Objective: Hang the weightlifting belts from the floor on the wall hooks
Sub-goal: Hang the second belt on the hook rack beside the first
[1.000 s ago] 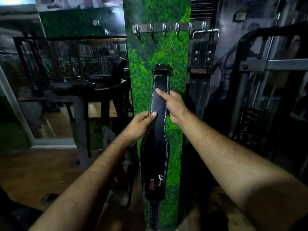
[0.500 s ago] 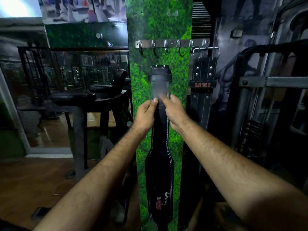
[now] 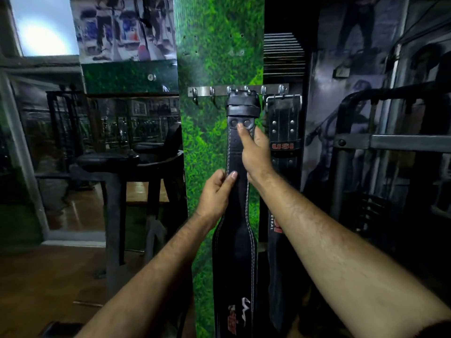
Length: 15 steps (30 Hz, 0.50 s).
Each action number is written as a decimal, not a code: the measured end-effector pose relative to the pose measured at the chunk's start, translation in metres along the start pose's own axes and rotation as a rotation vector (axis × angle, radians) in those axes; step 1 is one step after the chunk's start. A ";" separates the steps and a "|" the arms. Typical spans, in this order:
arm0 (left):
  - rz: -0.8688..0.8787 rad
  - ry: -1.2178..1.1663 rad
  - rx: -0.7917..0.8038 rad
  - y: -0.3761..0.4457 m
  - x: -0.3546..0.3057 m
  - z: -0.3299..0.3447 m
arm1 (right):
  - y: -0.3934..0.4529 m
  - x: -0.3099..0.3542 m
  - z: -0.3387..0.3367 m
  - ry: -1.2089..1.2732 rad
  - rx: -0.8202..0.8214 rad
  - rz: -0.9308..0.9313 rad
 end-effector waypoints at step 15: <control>-0.243 0.402 0.540 -0.040 0.116 -0.008 | 0.005 -0.025 -0.010 0.046 -0.076 0.114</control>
Point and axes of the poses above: each hand's wrist, its own y-axis towards the middle knuckle, its own z-axis out of the palm, x = y × z, the point moved 10 cm from there along y, towards the middle knuckle, and after that the axes turned 14 degrees about y, right-handed, at the moved point
